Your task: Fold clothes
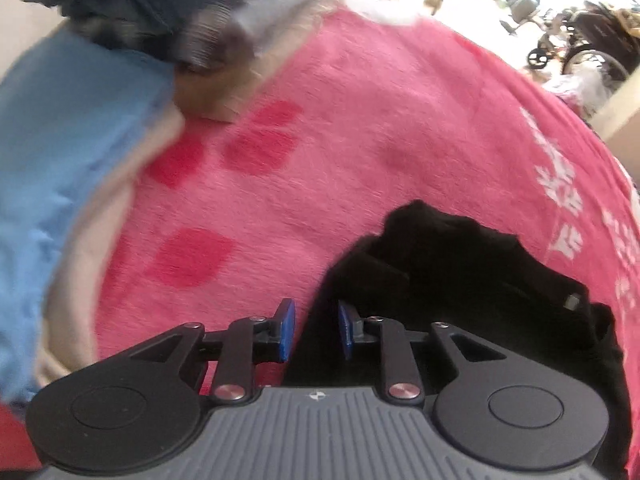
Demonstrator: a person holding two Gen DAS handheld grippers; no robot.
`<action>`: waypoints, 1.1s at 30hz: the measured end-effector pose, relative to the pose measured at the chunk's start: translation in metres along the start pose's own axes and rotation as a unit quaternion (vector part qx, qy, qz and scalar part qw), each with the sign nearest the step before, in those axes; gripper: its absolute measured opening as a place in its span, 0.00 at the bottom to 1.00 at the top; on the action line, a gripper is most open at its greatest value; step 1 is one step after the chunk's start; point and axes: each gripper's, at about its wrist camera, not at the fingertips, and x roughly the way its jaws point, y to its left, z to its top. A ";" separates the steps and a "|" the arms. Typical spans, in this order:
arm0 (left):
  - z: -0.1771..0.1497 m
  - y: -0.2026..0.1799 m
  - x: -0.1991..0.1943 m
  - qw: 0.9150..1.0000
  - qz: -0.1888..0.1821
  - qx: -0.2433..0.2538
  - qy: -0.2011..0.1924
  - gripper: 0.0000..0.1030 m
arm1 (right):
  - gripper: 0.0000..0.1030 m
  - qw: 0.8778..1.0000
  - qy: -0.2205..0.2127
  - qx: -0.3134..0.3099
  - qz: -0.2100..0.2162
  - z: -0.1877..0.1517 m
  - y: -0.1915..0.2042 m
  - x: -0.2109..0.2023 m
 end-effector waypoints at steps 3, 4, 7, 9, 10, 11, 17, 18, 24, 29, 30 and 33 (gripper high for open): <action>-0.003 -0.009 -0.002 1.000 -0.003 0.028 -0.004 0.30 | 0.04 0.993 -0.028 0.101 0.047 -0.014 -0.036 -0.008; -0.004 -0.011 -0.003 0.999 -0.002 0.033 -0.004 0.30 | 0.04 0.985 -0.043 0.148 0.074 -0.021 -0.052 -0.011; -0.007 -0.012 -0.004 0.999 0.000 0.039 -0.001 0.30 | 0.03 0.940 -0.082 0.292 0.156 -0.052 -0.097 -0.015; -0.007 -0.011 -0.004 0.999 0.002 0.038 0.001 0.30 | 0.03 0.890 -0.110 0.386 0.218 -0.081 -0.123 -0.012; -0.007 -0.011 -0.004 0.999 0.003 0.035 0.002 0.30 | 0.03 0.858 -0.120 0.430 0.253 -0.097 -0.133 -0.006; -0.008 -0.009 -0.004 1.000 0.003 0.031 0.002 0.30 | 0.03 0.823 -0.129 0.472 0.288 -0.113 -0.143 0.000; -0.010 -0.007 -0.012 0.999 0.025 0.025 0.003 0.30 | 0.04 0.721 -0.158 0.520 0.430 -0.141 -0.147 0.028; -0.011 -0.007 -0.014 0.999 0.029 0.026 0.004 0.30 | 0.04 0.730 -0.156 0.499 0.441 -0.131 -0.142 0.031; -0.023 0.004 -0.014 0.997 0.066 0.011 0.044 0.31 | 0.08 0.827 -0.092 0.383 0.401 -0.071 -0.104 0.054; -0.026 0.022 -0.027 0.996 0.075 -0.031 0.048 0.32 | 0.24 0.886 -0.110 0.294 0.343 -0.044 -0.085 0.024; -0.027 0.025 -0.029 0.995 0.073 -0.038 0.050 0.33 | 0.24 0.892 -0.127 0.278 0.331 -0.041 -0.085 0.012; -0.029 0.035 -0.029 0.994 0.065 -0.056 0.061 0.34 | 0.24 0.932 -0.136 0.205 0.266 -0.037 -0.078 -0.019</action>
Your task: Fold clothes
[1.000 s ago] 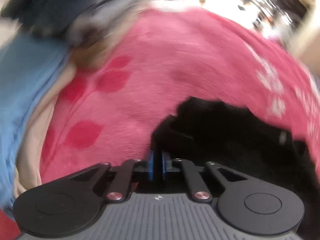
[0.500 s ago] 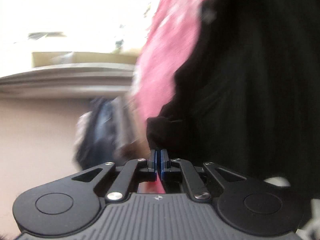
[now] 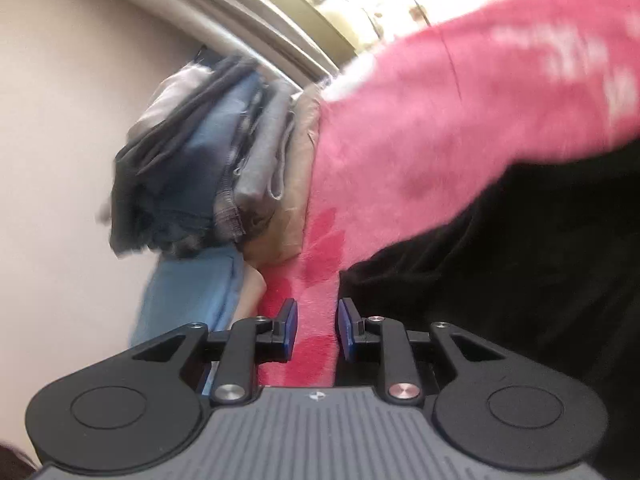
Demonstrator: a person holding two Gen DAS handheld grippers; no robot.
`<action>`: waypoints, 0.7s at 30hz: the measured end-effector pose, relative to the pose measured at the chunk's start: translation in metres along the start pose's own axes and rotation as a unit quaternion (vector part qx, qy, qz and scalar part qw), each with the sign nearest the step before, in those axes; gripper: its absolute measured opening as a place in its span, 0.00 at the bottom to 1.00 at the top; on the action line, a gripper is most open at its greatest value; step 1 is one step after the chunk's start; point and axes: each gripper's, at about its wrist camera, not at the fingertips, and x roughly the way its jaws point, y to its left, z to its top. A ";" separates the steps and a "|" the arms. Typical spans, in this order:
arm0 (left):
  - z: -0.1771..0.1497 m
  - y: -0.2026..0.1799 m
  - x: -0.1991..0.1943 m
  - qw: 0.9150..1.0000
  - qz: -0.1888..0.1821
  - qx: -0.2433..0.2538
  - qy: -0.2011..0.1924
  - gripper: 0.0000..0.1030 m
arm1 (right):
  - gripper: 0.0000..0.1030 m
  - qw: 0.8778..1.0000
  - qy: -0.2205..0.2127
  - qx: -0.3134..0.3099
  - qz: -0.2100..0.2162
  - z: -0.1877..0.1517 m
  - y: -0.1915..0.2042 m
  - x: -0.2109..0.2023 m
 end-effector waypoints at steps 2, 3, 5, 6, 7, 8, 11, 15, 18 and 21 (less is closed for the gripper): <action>0.000 0.004 0.000 1.000 -0.009 -0.010 0.008 0.36 | 0.24 0.997 0.011 -0.057 -0.053 0.000 0.011 -0.007; 0.000 0.007 0.001 1.000 -0.014 -0.016 0.012 0.37 | 0.24 0.993 0.017 -0.081 -0.084 -0.001 0.014 -0.008; 0.000 0.008 0.001 0.999 -0.019 -0.025 0.017 0.37 | 0.24 0.984 0.024 -0.110 -0.137 -0.004 0.011 -0.012; 0.000 0.009 0.002 0.999 -0.022 -0.029 0.019 0.37 | 0.24 0.984 0.022 -0.102 -0.147 -0.003 0.005 -0.013; -0.001 0.009 0.002 0.999 -0.022 -0.031 0.020 0.37 | 0.24 0.983 0.019 -0.092 -0.156 -0.002 -0.001 -0.013; -0.001 0.008 0.002 0.999 -0.021 -0.032 0.021 0.37 | 0.24 0.983 0.016 -0.082 -0.164 -0.001 -0.007 -0.014; -0.002 0.008 0.002 0.999 -0.018 -0.033 0.025 0.37 | 0.23 0.982 -0.003 -0.057 -0.178 0.006 -0.018 -0.014; -0.005 0.008 0.000 0.999 -0.014 -0.028 0.027 0.36 | 0.22 0.984 -0.022 -0.013 -0.176 0.031 -0.029 -0.009; -0.007 0.007 -0.001 0.999 -0.010 -0.018 0.026 0.36 | 0.22 0.987 -0.023 0.045 -0.150 0.048 -0.036 -0.005; -0.009 0.004 -0.002 1.000 -0.005 -0.007 0.024 0.36 | 0.22 0.992 0.019 0.058 -0.114 0.062 -0.032 0.013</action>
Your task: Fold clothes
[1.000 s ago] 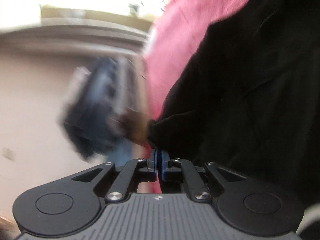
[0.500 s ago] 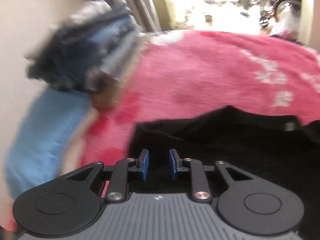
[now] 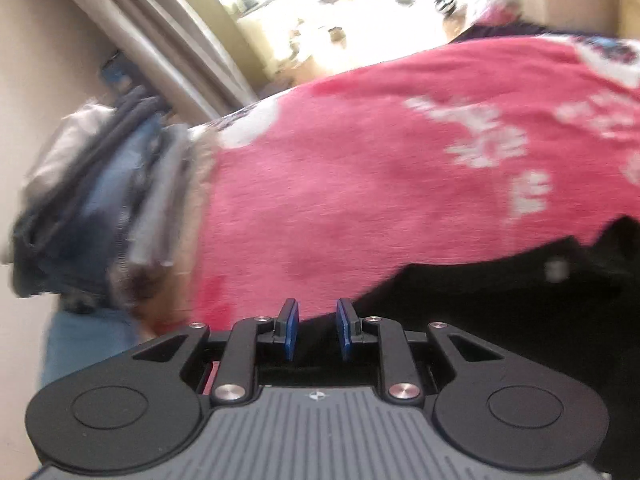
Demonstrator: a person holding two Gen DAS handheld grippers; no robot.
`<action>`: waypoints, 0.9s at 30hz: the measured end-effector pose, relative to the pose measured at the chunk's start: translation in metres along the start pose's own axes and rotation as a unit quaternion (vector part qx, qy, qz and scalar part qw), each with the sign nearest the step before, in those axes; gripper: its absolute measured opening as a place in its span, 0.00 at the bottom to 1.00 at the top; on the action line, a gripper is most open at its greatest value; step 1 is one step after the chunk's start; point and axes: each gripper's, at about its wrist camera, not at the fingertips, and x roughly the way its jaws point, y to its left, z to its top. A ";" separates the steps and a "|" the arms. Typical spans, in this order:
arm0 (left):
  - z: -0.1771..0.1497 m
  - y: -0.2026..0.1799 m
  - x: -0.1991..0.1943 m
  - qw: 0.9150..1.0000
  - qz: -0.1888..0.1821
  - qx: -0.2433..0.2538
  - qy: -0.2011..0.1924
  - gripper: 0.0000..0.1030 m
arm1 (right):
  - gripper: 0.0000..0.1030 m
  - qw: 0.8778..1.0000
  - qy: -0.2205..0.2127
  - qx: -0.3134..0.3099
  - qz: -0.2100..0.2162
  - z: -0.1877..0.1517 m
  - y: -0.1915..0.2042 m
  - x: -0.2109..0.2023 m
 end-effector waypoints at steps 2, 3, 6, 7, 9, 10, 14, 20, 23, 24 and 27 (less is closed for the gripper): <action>-0.001 -0.001 -0.001 1.000 0.002 0.005 0.001 0.36 | 0.23 0.999 0.042 0.003 -0.008 0.004 0.006 0.018; -0.001 0.000 -0.001 1.000 0.002 0.006 0.001 0.36 | 0.23 0.998 0.055 0.000 -0.023 0.004 0.007 0.031; -0.003 0.001 -0.002 1.000 0.001 0.010 0.004 0.36 | 0.14 0.997 0.054 -0.007 -0.054 0.004 0.005 0.059; -0.004 0.001 -0.003 1.000 0.000 0.012 0.004 0.36 | 0.13 0.997 0.046 -0.010 -0.061 0.003 0.005 0.067; -0.006 0.002 -0.005 1.000 0.001 0.014 0.004 0.36 | 0.15 0.995 -0.010 -0.035 -0.092 0.008 0.010 0.055; -0.007 0.002 -0.006 1.000 0.002 0.013 0.005 0.36 | 0.17 0.992 -0.039 -0.048 -0.108 0.010 0.013 0.049; -0.009 0.003 -0.011 1.000 0.004 0.008 0.008 0.36 | 0.18 0.992 -0.042 -0.070 -0.100 0.012 0.007 -0.003; -0.013 0.004 -0.023 1.000 0.011 0.021 0.015 0.36 | 0.19 0.971 -0.067 -0.147 -0.174 -0.021 -0.009 -0.152; -0.014 0.006 -0.033 0.999 0.022 0.031 0.018 0.37 | 0.36 0.960 -0.130 -0.101 -0.227 -0.043 -0.056 -0.236; -0.014 0.006 -0.036 0.999 0.026 0.035 0.019 0.38 | 0.41 0.956 -0.154 -0.070 -0.240 -0.052 -0.079 -0.261; -0.008 0.009 -0.049 0.998 0.037 0.037 0.021 0.41 | 0.41 0.948 -0.181 0.020 -0.260 -0.081 -0.147 -0.302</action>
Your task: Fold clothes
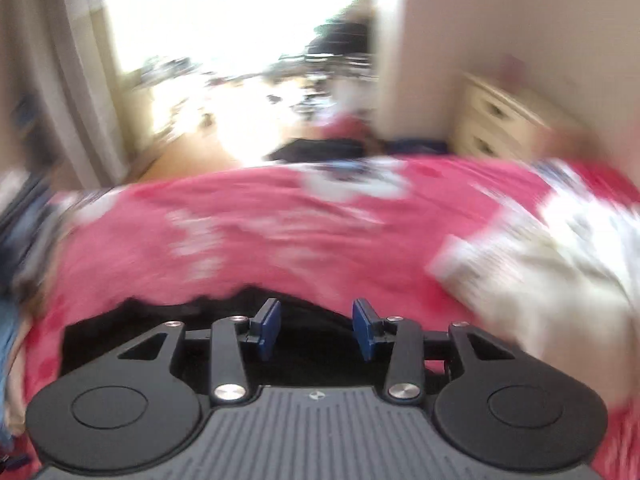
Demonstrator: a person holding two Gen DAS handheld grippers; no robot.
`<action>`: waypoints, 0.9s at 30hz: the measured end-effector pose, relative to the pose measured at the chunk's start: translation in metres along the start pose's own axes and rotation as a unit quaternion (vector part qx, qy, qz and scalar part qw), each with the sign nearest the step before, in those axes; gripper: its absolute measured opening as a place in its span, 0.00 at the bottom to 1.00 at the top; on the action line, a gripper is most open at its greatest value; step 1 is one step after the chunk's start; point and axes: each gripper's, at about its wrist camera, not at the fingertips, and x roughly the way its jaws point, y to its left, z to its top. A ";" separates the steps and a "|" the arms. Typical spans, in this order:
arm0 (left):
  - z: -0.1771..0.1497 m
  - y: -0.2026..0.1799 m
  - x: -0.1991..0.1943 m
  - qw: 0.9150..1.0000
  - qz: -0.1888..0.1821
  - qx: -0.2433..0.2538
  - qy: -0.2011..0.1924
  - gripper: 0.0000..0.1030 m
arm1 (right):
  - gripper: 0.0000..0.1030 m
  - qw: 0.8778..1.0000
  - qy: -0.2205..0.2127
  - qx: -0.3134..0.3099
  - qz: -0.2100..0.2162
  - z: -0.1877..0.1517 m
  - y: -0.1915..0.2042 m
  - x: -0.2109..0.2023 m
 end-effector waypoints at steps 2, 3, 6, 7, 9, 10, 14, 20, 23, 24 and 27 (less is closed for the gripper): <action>0.008 0.001 -0.006 1.000 0.007 0.004 0.005 0.42 | 0.41 0.998 0.012 0.060 -0.004 -0.020 -0.045 0.011; 0.013 0.001 -0.009 1.000 0.010 0.006 0.009 0.42 | 0.41 0.996 0.019 0.090 -0.005 -0.030 -0.067 0.017; 0.043 -0.006 -0.009 0.999 0.018 0.041 0.029 0.43 | 0.41 0.990 0.033 0.136 0.020 -0.052 -0.105 0.043; 0.057 -0.011 -0.008 0.997 0.019 0.060 0.034 0.44 | 0.41 0.988 0.038 0.150 0.028 -0.060 -0.117 0.052; 0.085 -0.022 -0.004 0.994 0.015 0.095 0.044 0.46 | 0.41 0.984 0.042 0.168 0.045 -0.070 -0.135 0.069; 0.101 -0.029 -0.001 0.992 0.010 0.112 0.049 0.48 | 0.41 0.983 0.041 0.169 0.052 -0.071 -0.140 0.076; 0.151 -0.068 0.023 0.983 -0.011 0.165 0.073 0.50 | 0.41 0.980 0.034 0.171 0.096 -0.060 -0.151 0.107; 0.165 -0.154 0.073 0.972 -0.055 0.220 0.061 0.50 | 0.41 0.976 0.076 0.101 0.175 -0.017 -0.113 0.180; 0.155 -0.191 0.097 0.970 -0.078 0.226 0.044 0.50 | 0.41 0.980 0.095 0.064 0.164 -0.006 -0.095 0.206; 0.151 -0.201 0.104 0.970 -0.083 0.226 0.041 0.50 | 0.41 0.979 0.102 0.060 0.167 -0.004 -0.091 0.213; 0.141 -0.224 0.119 0.972 -0.093 0.215 0.028 0.50 | 0.41 0.975 0.109 0.043 0.190 -0.003 -0.084 0.224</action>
